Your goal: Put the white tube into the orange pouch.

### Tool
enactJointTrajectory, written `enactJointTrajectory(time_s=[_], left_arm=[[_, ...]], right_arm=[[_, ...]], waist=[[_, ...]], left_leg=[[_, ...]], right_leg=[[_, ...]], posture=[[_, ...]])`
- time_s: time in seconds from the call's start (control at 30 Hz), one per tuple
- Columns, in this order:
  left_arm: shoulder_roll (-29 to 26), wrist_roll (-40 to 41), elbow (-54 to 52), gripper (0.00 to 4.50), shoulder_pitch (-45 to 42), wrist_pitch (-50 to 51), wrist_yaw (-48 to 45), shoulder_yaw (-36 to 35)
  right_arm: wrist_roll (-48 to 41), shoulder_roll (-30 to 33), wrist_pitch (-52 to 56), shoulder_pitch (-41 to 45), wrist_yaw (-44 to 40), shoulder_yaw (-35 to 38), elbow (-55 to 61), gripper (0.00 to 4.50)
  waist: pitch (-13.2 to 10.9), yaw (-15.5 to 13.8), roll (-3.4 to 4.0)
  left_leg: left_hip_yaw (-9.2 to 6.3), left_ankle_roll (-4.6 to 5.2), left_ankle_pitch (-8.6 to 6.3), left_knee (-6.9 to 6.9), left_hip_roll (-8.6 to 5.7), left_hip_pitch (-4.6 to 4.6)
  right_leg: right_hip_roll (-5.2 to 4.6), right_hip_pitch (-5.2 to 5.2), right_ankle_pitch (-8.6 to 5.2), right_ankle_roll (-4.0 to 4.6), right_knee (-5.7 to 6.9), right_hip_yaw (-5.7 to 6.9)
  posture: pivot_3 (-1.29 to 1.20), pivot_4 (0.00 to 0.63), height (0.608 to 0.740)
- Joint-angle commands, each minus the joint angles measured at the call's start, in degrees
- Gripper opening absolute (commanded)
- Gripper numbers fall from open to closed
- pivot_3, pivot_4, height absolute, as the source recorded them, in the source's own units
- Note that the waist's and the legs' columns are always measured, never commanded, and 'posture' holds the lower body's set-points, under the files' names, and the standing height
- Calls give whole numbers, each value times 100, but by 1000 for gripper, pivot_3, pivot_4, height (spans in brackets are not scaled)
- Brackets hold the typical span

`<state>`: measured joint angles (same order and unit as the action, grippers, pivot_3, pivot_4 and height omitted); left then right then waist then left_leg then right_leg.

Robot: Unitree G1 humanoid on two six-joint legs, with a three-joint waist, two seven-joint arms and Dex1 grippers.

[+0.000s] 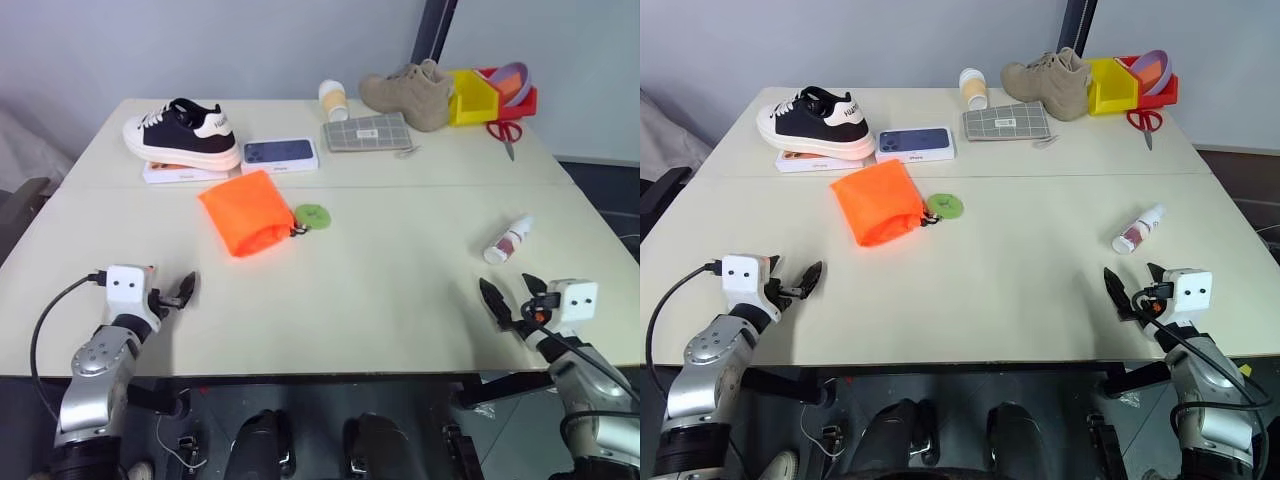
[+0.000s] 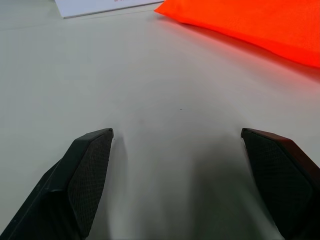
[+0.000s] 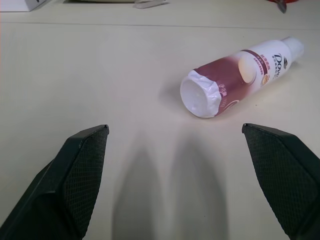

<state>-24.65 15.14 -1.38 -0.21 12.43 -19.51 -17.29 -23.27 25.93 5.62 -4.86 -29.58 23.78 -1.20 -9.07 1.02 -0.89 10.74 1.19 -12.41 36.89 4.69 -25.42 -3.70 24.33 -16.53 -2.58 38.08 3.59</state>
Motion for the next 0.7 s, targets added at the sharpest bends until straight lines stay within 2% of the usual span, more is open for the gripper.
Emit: enactJointTrajectory(time_s=[0.03, 0.27, 0.43, 0.6, 0.7], left_arm=[[-70, -34, -199, 4369, 11, -21, 8, -69], [-6, 88, -317, 4369, -40, -62, -64, -45], [17, -32, -1195, 4369, 242, -314, -289, 339], [-155, -794, -1519, 4369, 119, -661, -378, 1029], [-286, -1882, -1328, 4369, -294, -920, -70, 1643]], right_arm=[[-38, 15, -67, -32, -11, 45, 267, 4447], [-55, 47, -36, -1, -49, -5, 288, 4447], [-59, 81, 56, 22, -310, -307, 505, 4447], [-254, 130, 383, -6, -597, -615, 1084, 4447], [-302, 106, 633, 19, -748, -1009, 1609, 4447]], waist=[[0, 1, 0], [0, 0, 0], [0, 9, 0], [3, -9, 7], [3, -15, 7]], left_leg=[[0, 0, 0, 0, 0, 0], [0, 0, 0, 0, 0, 0], [0, 0, 0, -1, 0, -1], [1, 0, 0, -4, 0, 0], [1, 0, 0, -4, 0, 0]], right_leg=[[0, 0, 0, 0, 0, 0], [0, 1, 0, 0, 0, -1], [-1, -1, 0, 0, -1, -1], [-1, -1, 0, 2, -2, -3], [-1, 0, 0, 2, -2, -3]], posture=[[0, 150, 740], [0, 150, 740], [0, 150, 740], [0, 150, 740], [0, 150, 740]])
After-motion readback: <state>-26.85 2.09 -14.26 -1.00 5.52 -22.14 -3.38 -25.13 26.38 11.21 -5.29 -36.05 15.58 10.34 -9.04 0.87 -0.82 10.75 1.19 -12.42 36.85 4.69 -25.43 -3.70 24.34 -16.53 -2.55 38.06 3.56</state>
